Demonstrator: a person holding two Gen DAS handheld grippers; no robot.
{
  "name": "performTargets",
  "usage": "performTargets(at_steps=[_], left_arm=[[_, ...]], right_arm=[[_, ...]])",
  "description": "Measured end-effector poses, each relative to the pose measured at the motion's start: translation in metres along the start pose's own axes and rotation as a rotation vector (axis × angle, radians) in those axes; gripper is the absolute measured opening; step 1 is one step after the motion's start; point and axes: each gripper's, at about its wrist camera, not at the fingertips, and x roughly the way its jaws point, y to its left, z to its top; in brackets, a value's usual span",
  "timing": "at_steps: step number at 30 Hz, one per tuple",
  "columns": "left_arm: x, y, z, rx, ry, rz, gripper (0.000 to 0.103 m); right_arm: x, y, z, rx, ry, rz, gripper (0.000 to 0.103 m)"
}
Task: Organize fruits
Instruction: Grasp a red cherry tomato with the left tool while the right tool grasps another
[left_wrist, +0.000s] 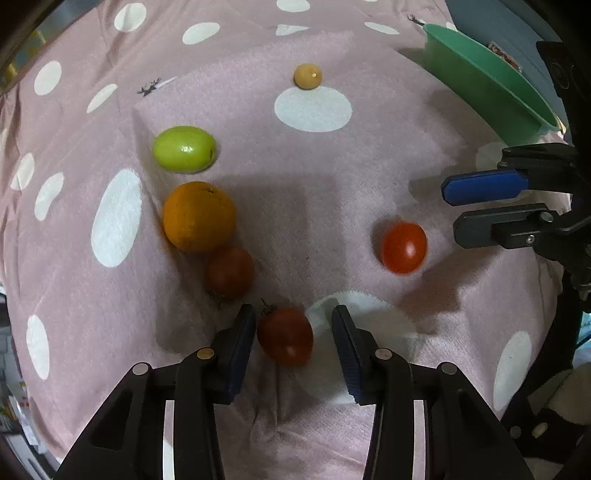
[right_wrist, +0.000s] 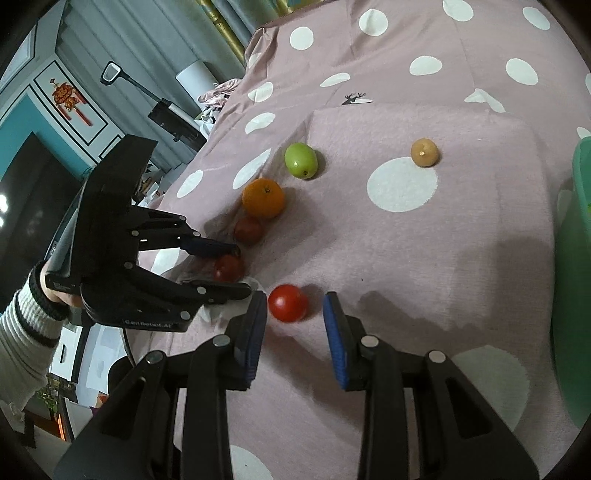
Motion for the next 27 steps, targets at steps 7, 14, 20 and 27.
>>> performTargets(at_steps=[7,14,20,27], left_arm=[[-0.002,0.002,-0.004,-0.071,-0.049,-0.008,0.028],[-0.007,0.008,-0.016,-0.165,-0.127,-0.054,0.028],[-0.012,0.006,-0.023,-0.174,-0.156,-0.067,0.028],[-0.006,0.016,-0.017,-0.196,-0.172,-0.088,0.028]], right_arm=[[0.019,-0.001,0.006,-0.026,0.034,-0.017,0.037],[0.041,0.007,0.036,-0.102,0.067,-0.032,0.057],[0.072,0.021,0.056,-0.186,0.135,-0.044,0.047],[0.102,0.019,0.090,-0.219,0.181,-0.090,0.036]])
